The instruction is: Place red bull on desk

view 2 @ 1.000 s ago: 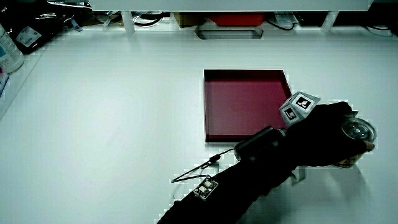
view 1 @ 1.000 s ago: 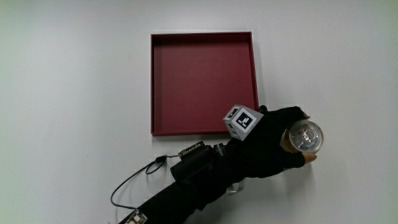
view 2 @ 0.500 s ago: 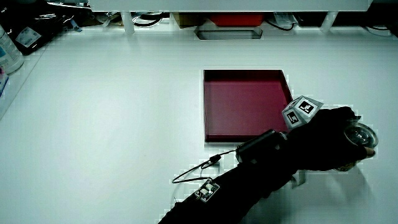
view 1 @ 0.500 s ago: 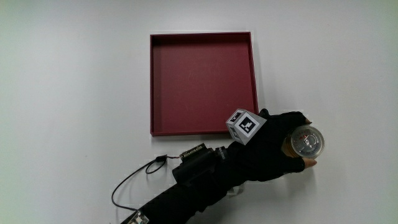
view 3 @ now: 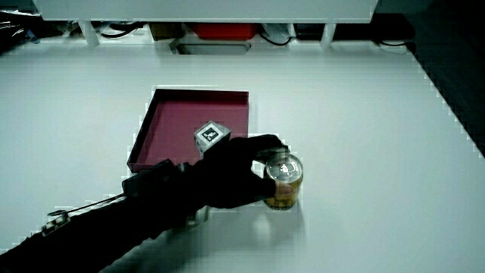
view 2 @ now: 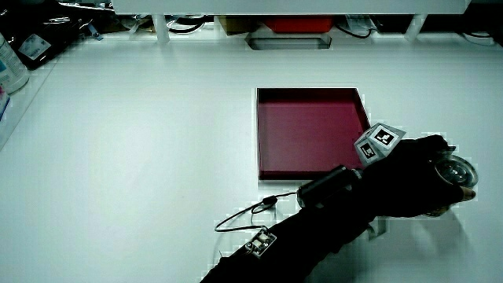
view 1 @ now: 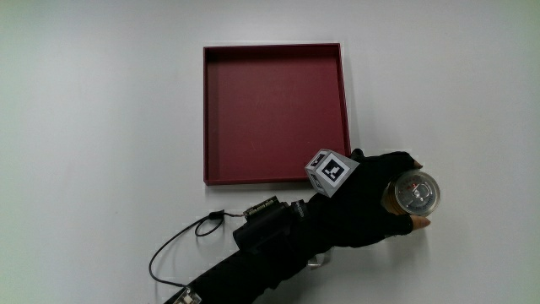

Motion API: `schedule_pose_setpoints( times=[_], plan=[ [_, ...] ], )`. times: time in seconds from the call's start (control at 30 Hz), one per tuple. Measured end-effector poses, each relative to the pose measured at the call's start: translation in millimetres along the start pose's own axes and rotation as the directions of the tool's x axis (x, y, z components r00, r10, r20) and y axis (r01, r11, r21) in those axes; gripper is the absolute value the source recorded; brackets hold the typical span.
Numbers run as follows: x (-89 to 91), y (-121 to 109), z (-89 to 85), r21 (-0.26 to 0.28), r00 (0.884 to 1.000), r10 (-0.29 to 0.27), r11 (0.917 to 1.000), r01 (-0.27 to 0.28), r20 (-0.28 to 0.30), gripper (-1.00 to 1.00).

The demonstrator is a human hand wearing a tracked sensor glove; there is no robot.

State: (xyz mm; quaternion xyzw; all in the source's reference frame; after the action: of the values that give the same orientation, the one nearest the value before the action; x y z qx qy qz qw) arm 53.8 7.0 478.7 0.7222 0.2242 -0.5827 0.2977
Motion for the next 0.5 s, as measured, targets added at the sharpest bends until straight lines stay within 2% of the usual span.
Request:
schedule_pose_setpoints(
  times=[0.03,0.07,0.1,0.13,0.17,0.2,0.27,0.3,0.33,0.37,0.47,0.5],
  plan=[
    [-0.2,1,-0.3,-0.002,1.0,-0.015,0.9999,0.015,0.005,-0.57],
    [-0.5,1,0.0,-0.013,1.0,0.004,0.9999,-0.004,-0.005,-0.62],
    [-0.6,1,0.7,-0.022,1.0,-0.002,0.9997,0.002,0.001,-0.67],
    [-4.0,2,0.2,-0.021,0.998,-0.042,0.9988,0.043,0.043,-0.71],
    [-5.8,2,2.1,-0.009,0.997,-0.064,0.9979,0.064,0.051,-0.76],
    [-6.0,2,3.6,-0.01,0.983,-0.1,0.9947,0.102,0.152,-0.81],
    [1.2,0,13.5,-0.02,0.985,-0.103,0.9941,0.107,0.137,-0.9],
    [3.4,0,17.0,-0.023,0.975,-0.131,0.9903,0.137,0.178,-0.95],
    [4.3,1,24.4,-0.01,0.977,-0.215,0.9766,0.215,-0.006,-1.0],
    [15.5,-4,28.2,-0.065,0.986,-0.092,0.9927,0.101,0.137,-1.0],
    [31.7,-10,42.2,-0.11,0.971,-0.088,0.9873,0.114,0.223,-1.0],
    [39.2,-15,48.1,-0.137,0.971,-0.031,0.9885,0.064,0.236,-1.0]
  ],
)
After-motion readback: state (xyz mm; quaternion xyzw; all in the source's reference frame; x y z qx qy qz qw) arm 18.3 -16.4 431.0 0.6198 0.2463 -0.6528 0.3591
